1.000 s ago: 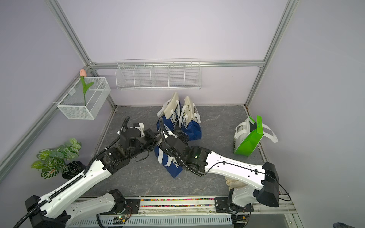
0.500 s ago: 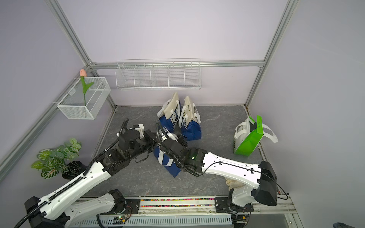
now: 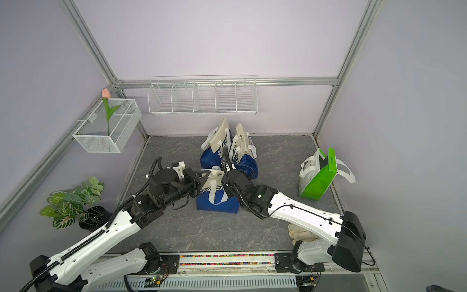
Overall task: Open the takeout bag
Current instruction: Open the takeout bag at the center of the board.
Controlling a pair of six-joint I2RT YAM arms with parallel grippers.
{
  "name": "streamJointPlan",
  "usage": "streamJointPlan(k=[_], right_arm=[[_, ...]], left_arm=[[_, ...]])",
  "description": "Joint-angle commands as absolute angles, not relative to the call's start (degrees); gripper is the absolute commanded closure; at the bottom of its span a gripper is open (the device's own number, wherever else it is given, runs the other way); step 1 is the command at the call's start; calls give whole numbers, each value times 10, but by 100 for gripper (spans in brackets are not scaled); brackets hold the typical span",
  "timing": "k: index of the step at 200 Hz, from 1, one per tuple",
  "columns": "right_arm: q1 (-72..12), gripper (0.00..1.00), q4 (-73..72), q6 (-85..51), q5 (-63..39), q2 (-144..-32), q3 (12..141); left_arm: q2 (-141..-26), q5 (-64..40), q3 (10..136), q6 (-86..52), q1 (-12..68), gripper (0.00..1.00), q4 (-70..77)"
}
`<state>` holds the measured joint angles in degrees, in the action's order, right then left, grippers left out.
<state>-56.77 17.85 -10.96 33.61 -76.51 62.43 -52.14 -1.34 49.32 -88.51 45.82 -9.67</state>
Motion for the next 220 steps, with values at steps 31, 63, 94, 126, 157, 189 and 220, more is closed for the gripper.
streamJointPlan(k=[31,63,94,126,157,189,220], right_arm=[[-540,42,236,-127,355,-772,598],[-559,36,209,-99,296,-737,589],[-633,16,213,-70,348,-693,605],[-667,6,229,-55,391,-687,644],[-670,3,214,-14,385,-735,694],[-670,3,195,19,389,-783,728],[-651,3,192,32,404,-818,749]], left_arm=[[-478,-26,476,-954,459,100,-17],[-483,-30,439,-960,441,100,-16],[-495,-24,436,-939,432,100,-27],[-510,-36,448,-924,431,100,-25],[-510,-36,457,-914,431,100,-31],[-507,-36,472,-902,431,100,-44],[-505,-41,478,-902,431,100,-41]])
